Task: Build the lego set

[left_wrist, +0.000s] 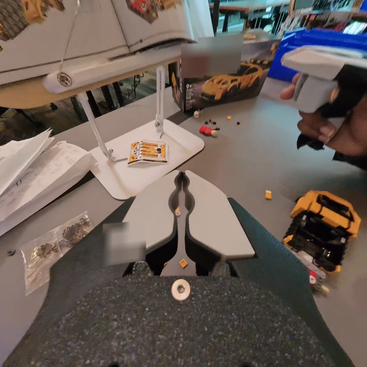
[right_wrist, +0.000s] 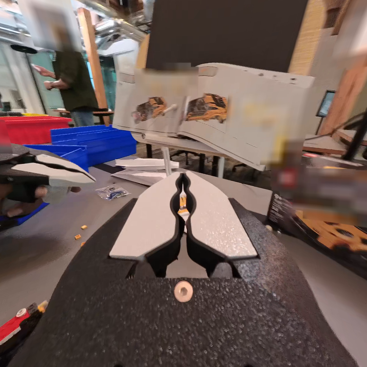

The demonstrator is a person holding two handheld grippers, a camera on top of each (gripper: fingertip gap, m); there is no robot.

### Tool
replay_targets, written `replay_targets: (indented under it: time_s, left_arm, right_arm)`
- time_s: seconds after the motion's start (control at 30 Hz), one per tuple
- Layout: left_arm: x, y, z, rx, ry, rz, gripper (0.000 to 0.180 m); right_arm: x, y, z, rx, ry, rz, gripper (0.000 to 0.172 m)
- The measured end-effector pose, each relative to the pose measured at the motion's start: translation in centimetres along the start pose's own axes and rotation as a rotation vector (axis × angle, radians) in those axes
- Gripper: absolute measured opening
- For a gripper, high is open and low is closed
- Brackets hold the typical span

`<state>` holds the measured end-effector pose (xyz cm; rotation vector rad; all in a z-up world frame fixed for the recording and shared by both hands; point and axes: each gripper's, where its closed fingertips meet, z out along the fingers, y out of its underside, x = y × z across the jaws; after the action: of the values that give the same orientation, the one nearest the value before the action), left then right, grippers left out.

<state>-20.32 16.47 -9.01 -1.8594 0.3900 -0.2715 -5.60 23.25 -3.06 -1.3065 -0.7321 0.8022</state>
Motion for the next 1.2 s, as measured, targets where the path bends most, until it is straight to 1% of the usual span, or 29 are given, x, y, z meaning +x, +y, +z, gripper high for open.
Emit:
replay_targets:
  time_s: [0.1,0.2,0.27,0.33,0.4,0.47,0.5,0.53,0.63,0.7,0.77,0.87,0.93,1.0,1.07,1.2]
  left_arm:
    - [-0.1,-1.6,-0.9,0.072,-0.016,-0.03,0.0]
    - [-1.2,-4.4,-3.4,0.165,-0.087,-0.024,0.0]
    - [-2.9,-6.6,-6.6,0.226,-0.166,-0.018,0.0]
    - [-5.2,-8.3,-10.6,0.276,-0.263,-0.044,0.0]
    - [-8.3,-8.8,-15.2,0.29,-0.393,-0.056,0.0]
    - [-12.0,-8.3,-20.1,0.253,-0.549,-0.057,0.0]
    - [-13.6,-7.5,-22.0,0.192,-0.587,-0.074,0.0]
    - [-14.9,-6.2,-23.4,0.1,-0.593,-0.108,0.0]
    - [-18.3,-1.1,-26.1,-0.217,-0.587,-0.187,0.004]
    - [-19.5,3.3,-26.8,-0.466,-0.553,-0.187,0.006]
    - [-20.4,7.4,-27.2,-0.688,-0.516,-0.161,0.007]
    - [-20.3,12.4,-27.2,-0.958,-0.393,-0.136,0.014]
    - [-20.4,14.6,-26.8,-1.079,-0.329,-0.098,0.019]
    - [-20.4,16.1,-26.4,-1.179,-0.278,-0.066,0.023]
    - [-20.8,17.3,-26.1,-1.257,-0.239,-0.02,0.026]
    - [-21.5,19.0,-25.9,-1.366,-0.18,-0.013,0.027]
  right_arm:
    - [0.7,0.5,-1.9,-0.012,0.046,-0.002,0.0]
    - [1.2,0.6,-2.9,-0.016,0.066,-0.018,0.0]
    - [1.6,0.4,-3.5,-0.01,0.073,-0.029,0.0]
    - [1.7,0.4,-4.1,-0.013,0.068,-0.037,0.0]
    - [1.9,0.6,-4.7,-0.024,0.062,-0.045,0.0]
    - [2.1,0.9,-5.3,-0.032,0.055,-0.053,0.0]
    - [2.2,1.0,-5.6,-0.036,0.049,-0.056,0.0]
    - [2.2,1.2,-5.9,-0.04,0.043,-0.054,0.0]
    - [2.5,1.3,-6.0,-0.04,0.033,-0.011,0.0]
    - [2.4,1.2,-5.9,-0.034,0.027,0.007,0.0]
    - [2.2,1.1,-6.0,-0.032,0.027,-0.015,0.0]
    - [2.1,1.2,-6.0,-0.036,0.029,-0.04,0.0]
    - [2.0,1.6,-5.9,-0.049,0.027,-0.038,0.0]
    - [2.0,2.0,-5.7,-0.063,0.026,-0.039,0.0]
    - [2.0,2.3,-5.6,-0.075,0.026,-0.043,0.0]
    - [2.1,2.9,-5.5,-0.095,0.023,-0.048,0.0]
